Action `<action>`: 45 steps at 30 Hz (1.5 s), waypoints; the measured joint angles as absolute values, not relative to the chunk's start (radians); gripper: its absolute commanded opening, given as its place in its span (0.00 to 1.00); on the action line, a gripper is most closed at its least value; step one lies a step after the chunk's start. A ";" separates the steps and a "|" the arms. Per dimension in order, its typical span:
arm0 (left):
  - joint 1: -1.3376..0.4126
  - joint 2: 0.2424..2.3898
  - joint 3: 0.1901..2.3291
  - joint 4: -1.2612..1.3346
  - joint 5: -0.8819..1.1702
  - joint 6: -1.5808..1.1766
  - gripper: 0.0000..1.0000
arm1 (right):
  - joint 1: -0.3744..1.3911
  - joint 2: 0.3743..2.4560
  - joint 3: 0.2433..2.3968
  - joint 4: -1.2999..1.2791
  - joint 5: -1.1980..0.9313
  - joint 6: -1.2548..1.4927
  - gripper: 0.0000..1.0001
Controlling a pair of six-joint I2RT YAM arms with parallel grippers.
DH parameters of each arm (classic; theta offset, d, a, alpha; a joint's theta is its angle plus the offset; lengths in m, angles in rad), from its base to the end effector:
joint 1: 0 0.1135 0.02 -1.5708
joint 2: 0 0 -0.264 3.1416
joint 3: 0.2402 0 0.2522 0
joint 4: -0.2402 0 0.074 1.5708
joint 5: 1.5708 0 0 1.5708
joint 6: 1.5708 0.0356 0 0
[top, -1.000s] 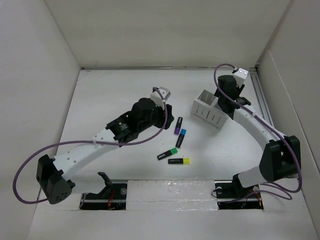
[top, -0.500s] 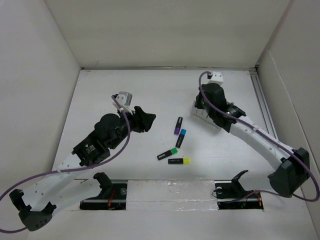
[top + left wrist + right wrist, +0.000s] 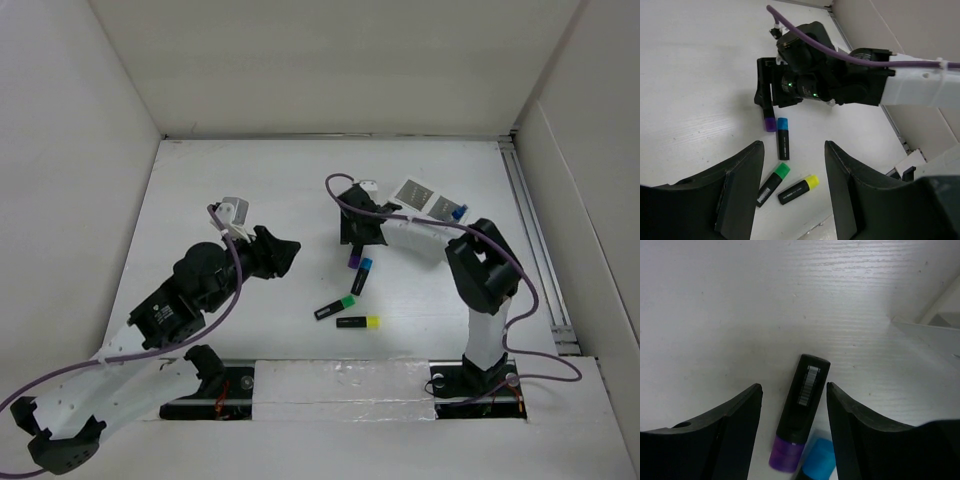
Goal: Organize the desk
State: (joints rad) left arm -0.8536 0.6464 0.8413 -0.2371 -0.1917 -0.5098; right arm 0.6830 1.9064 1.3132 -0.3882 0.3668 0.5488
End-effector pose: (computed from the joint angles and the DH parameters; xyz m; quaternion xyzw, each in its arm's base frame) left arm 0.1016 -0.1062 0.3742 0.0577 0.7193 -0.3804 0.5784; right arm 0.3208 0.2446 0.1864 -0.0102 0.9423 0.0225 0.3339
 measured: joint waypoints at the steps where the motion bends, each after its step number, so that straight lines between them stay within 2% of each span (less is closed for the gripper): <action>1: -0.854 0.641 0.841 -0.238 -0.190 -0.509 0.48 | 0.680 1.932 1.329 -0.391 0.369 0.564 0.59; 6: -0.854 0.635 0.841 -0.252 -0.182 -0.495 0.48 | 0.667 2.005 1.381 -0.411 0.388 0.619 0.59; 9: -0.854 0.646 0.841 -0.262 -0.178 -0.480 0.48 | 0.662 2.025 1.413 -0.423 0.395 0.655 0.54; 10: -0.854 0.648 0.841 -0.266 -0.176 -0.477 0.49 | 0.662 2.031 1.420 -0.427 0.397 0.667 0.48; 15: -0.854 0.656 0.842 -0.287 -0.172 -0.453 0.49 | 0.663 2.037 1.427 -0.439 0.411 0.721 0.35; 19: -0.854 0.658 0.852 -0.297 -0.172 -0.435 0.49 | 0.677 2.037 1.426 -0.440 0.416 0.756 0.12; 22: -0.854 0.662 0.854 -0.296 -0.171 -0.426 0.49 | 0.695 2.037 1.427 -0.440 0.415 0.763 0.08; 33: -0.854 0.671 0.853 -0.281 -0.103 -0.398 0.49 | 0.709 1.987 1.535 -0.474 0.397 0.768 0.06; 38: -0.854 0.657 0.853 -0.270 -0.081 -0.377 0.49 | 0.688 1.826 1.579 -0.487 0.425 0.764 0.06; 45: -0.854 0.695 0.859 -0.250 -0.087 -0.372 0.50 | 0.473 1.666 1.596 -0.485 0.484 0.688 0.07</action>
